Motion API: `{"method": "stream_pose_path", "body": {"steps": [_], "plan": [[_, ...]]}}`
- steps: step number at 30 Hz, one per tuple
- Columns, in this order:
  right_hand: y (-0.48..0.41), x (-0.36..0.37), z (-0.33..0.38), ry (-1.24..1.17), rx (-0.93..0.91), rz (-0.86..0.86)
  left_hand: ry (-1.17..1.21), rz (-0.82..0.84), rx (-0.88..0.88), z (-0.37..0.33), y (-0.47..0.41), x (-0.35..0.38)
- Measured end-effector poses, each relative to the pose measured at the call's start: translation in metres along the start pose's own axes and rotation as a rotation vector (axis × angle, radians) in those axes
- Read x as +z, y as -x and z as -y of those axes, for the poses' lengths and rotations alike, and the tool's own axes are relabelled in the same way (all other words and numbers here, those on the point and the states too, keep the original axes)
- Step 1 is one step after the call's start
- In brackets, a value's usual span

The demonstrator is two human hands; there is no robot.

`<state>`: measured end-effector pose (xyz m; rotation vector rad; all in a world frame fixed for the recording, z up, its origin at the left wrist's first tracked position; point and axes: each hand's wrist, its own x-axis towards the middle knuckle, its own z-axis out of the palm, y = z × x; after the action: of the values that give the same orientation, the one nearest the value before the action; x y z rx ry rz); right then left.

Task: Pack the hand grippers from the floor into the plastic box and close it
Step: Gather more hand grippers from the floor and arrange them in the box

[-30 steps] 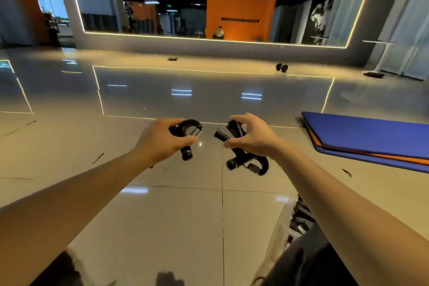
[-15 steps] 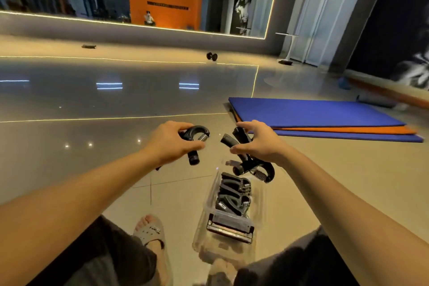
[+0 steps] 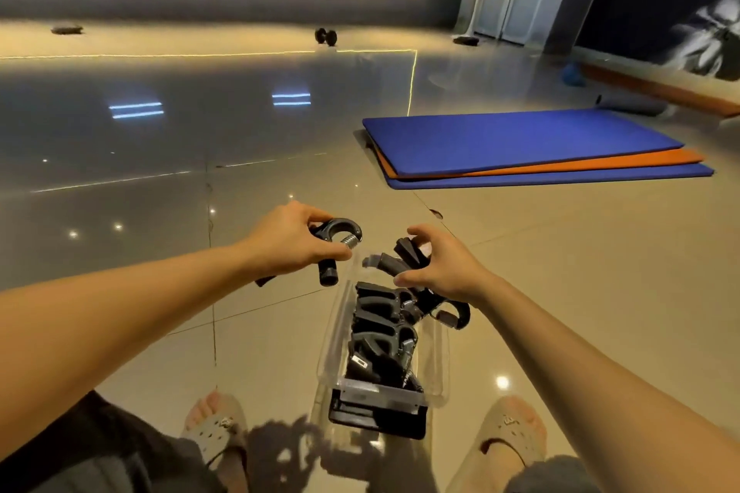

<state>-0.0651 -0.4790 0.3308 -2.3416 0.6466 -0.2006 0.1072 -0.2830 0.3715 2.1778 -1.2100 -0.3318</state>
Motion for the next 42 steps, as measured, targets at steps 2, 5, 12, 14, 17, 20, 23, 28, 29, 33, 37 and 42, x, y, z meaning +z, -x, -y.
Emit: {"method": "stream_pose_path", "body": {"steps": [2, 5, 12, 14, 17, 20, 23, 28, 29, 33, 37, 42], "plan": [[-0.014, 0.009, -0.015, -0.024, 0.033, 0.021, 0.02, 0.037, -0.013, 0.008, -0.019, 0.002], [-0.035, 0.025, -0.036, -0.031, 0.043, 0.047, 0.046, 0.073, -0.035, 0.021, -0.045, 0.003], [-0.078, 0.075, -0.075, 0.047, 0.053, 0.13, 0.033, 0.153, -0.038, 0.052, -0.088, 0.01], [-0.088, 0.088, -0.084, 0.067, 0.054, 0.152, 0.017, 0.174, -0.034, 0.061, -0.099, 0.014], [-0.099, 0.108, -0.097, 0.132, 0.008, 0.201, 0.009, 0.202, -0.04, 0.077, -0.113, 0.017], [-0.106, 0.125, -0.108, 0.192, -0.021, 0.27, 0.006, 0.216, -0.054, 0.09, -0.125, 0.017], [-0.108, 0.136, -0.12, 0.229, -0.022, 0.341, 0.009, 0.219, -0.067, 0.099, -0.132, 0.018], [-0.109, 0.146, -0.135, 0.271, -0.043, 0.373, 0.014, 0.27, -0.051, 0.102, -0.133, 0.026], [-0.11, 0.148, -0.135, 0.286, -0.057, 0.38, 0.019, 0.281, -0.046, 0.103, -0.132, 0.028], [-0.107, 0.157, -0.137, 0.326, -0.13, 0.423, 0.013, 0.294, -0.028, 0.102, -0.135, 0.033], [-0.106, 0.166, -0.143, 0.341, -0.154, 0.433, 0.002, 0.294, -0.013, 0.103, -0.138, 0.034], [-0.104, 0.171, -0.142, 0.351, -0.184, 0.456, -0.02, 0.326, 0.023, 0.102, -0.137, 0.038]]}}
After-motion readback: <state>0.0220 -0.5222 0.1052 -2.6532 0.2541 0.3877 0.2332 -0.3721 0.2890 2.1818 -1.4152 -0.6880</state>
